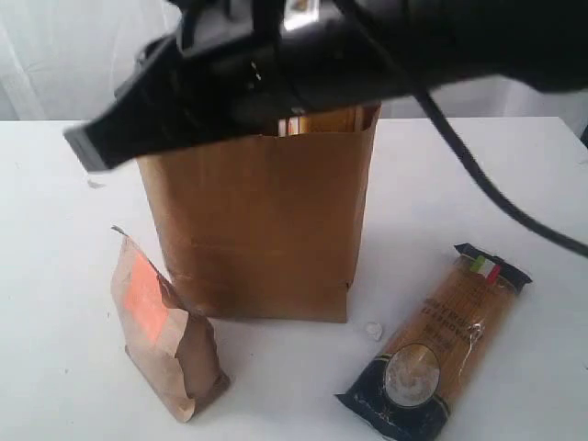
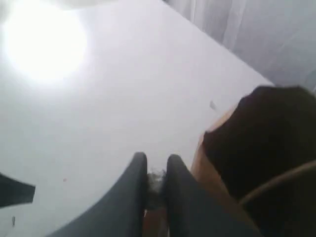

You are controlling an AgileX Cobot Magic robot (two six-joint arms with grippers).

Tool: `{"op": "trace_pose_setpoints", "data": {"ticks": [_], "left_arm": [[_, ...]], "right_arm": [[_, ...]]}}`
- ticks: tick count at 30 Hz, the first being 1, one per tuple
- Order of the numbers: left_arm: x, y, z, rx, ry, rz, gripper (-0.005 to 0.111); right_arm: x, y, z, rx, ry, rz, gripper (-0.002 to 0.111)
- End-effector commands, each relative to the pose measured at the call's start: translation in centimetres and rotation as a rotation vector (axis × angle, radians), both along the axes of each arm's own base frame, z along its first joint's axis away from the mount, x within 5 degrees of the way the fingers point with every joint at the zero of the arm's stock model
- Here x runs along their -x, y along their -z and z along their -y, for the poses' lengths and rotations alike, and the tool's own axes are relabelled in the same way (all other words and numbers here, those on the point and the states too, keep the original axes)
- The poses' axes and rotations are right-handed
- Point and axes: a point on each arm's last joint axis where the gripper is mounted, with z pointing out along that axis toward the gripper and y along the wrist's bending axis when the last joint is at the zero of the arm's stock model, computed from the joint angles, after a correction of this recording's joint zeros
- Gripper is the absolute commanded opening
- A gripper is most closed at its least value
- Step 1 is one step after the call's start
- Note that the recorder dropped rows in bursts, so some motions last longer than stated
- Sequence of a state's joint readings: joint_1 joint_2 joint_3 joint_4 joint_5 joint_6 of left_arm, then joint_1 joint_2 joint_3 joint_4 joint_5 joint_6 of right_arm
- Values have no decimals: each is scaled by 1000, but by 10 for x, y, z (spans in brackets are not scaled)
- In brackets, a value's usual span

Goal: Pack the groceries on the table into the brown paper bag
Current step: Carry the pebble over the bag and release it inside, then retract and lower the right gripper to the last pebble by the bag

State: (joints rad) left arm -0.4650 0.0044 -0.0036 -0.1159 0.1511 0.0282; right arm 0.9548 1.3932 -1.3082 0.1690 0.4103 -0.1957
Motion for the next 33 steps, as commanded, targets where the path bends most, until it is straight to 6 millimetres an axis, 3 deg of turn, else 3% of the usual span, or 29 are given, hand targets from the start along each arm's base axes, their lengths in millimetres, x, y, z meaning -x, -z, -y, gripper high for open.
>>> {"op": "trace_pose_setpoints", "data": {"ticks": [1,5,9,13,16,18,23,25,33], "left_arm": [[0,1,0,2,-2,2,0],[0,1,0,2,-2,2,0],[0,1,0,2,-2,2,0],[0,1,0,2,-2,2,0],[0,1,0,2,-2,2,0],[0,1,0,2,-2,2,0],[0,1,0,2,-2,2,0],[0,1,0,2,-2,2,0],[0,1,0,2,-2,2,0]], "right_arm": [[-21,-21,-24,-2,0,125,7],[-51,-20,-44,61,36,174,7],[-90,-5,-39,147,143,130,7],[-103,-5,-32,137,205,98,7],[-103,-5,-32,121,213,88,8],[-103,-5,-32,121,213,88,15],[-103,-6,-32,118,213,88,52],[-101,-9,-31,110,213,93,59],[-84,-37,-13,61,226,92,60]]}}
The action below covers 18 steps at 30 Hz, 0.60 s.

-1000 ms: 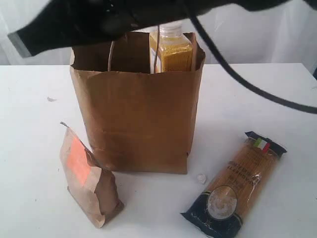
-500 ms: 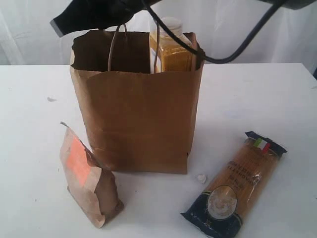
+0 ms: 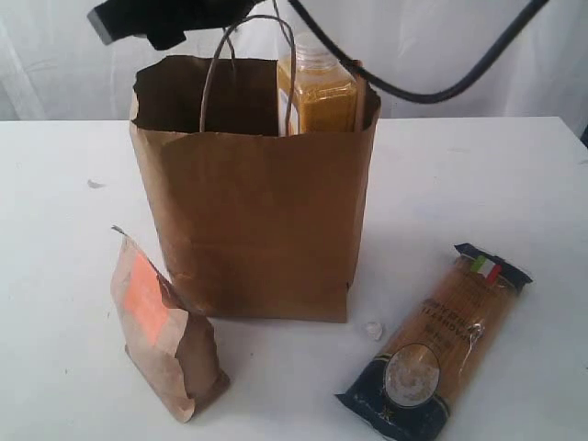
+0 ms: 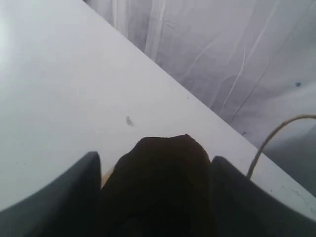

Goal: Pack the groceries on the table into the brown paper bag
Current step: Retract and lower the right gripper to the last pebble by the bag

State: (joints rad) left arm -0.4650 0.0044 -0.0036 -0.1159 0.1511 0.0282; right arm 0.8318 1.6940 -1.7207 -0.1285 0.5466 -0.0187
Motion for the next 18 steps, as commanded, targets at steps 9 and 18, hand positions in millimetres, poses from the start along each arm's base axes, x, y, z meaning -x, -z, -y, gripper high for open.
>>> {"op": "trace_pose_setpoints", "data": {"ticks": [9,18], "left_arm": [[0,1,0,2,-2,2,0],[0,1,0,2,-2,2,0]], "right_arm": [[46,-49,54,27,40,-70,54],[96,-95,107,-47,37,-49,54]]}}
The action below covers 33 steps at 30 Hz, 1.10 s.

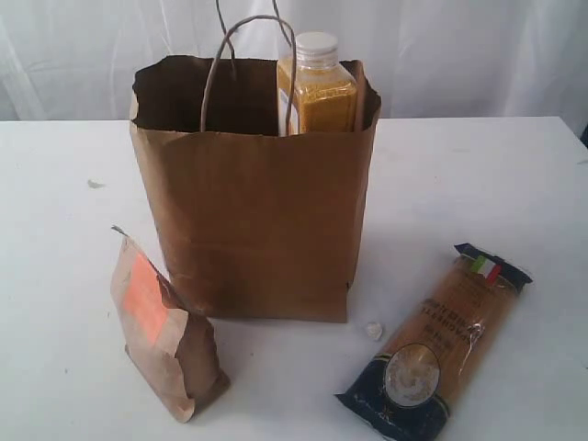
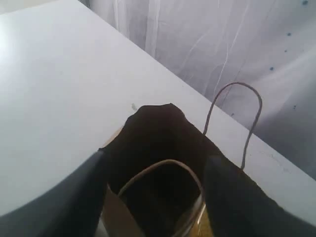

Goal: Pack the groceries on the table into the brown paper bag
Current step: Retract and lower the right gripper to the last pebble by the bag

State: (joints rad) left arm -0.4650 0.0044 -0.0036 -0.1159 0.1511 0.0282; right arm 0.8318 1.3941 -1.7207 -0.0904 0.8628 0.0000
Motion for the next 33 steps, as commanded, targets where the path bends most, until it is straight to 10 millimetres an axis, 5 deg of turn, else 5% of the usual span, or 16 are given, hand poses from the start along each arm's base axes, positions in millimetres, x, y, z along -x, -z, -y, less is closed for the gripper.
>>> {"op": "trace_pose_setpoints", "data": {"ticks": [1,6,15,20,27,33], "left_arm": [[0,1,0,2,-2,2,0],[0,1,0,2,-2,2,0],[0,1,0,2,-2,2,0],[0,1,0,2,-2,2,0],[0,1,0,2,-2,2,0],[0,1,0,2,-2,2,0]], "right_arm": [[27,-20,31,-11,6,8,54],[52,-11,58,-2,6,0,54],[89,43,104,2,49,9,54],[89,99,121,109,184,-54,54],[75,174,108,240,218,-190,54],[53,213,81,337,178,-253,54]]}}
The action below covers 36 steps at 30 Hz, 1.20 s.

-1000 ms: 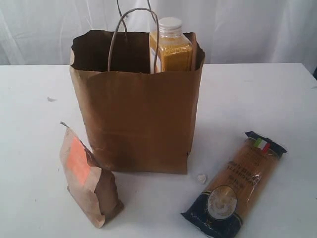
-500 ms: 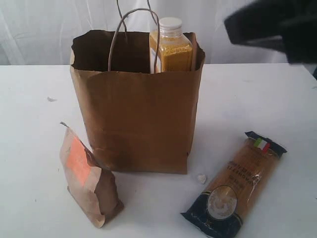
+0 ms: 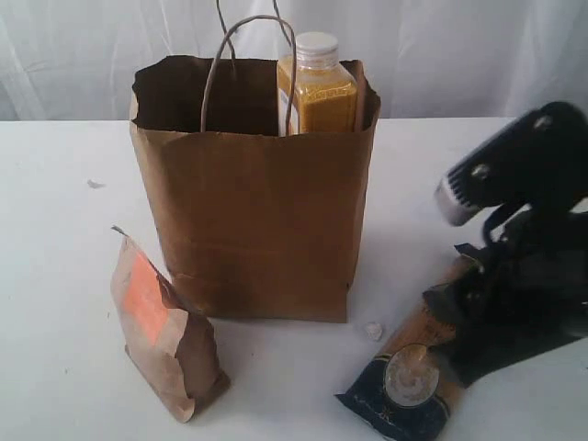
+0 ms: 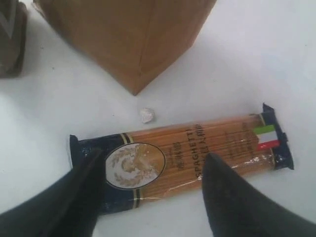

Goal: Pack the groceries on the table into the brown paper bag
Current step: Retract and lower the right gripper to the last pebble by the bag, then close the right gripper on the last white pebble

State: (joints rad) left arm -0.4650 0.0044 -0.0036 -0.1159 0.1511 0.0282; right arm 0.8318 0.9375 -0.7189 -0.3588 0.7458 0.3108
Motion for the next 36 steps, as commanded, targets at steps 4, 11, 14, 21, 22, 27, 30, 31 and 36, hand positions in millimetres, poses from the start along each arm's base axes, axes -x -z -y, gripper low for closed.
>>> {"op": "trace_pose_setpoints", "data": {"ticks": [4,11,14,21,22,27,30,31,36], "left_arm": [[0,1,0,2,-2,2,0],[0,1,0,2,-2,2,0],[0,1,0,2,-2,2,0],[0,1,0,2,-2,2,0],[0,1,0,2,-2,2,0],[0,1,0,2,-2,2,0],[0,1,0,2,-2,2,0],[0,1,0,2,-2,2,0],[0,1,0,2,-2,2,0]], "right_arm": [[-30,45,-34,108,-52,-65,54],[-63,98,-46,251,-58,-151,54],[-78,109,-43,246,-18,-173,54],[-96,106,-48,215,-13,-166,54],[-96,104,-50,201,-25,-169,54],[-95,102,-56,156,-53,-177,54],[-96,102,-56,149,-53,-172,54],[-96,102,-56,149,-53,-172,54],[-97,101,-57,138,-55,-165,54]]}}
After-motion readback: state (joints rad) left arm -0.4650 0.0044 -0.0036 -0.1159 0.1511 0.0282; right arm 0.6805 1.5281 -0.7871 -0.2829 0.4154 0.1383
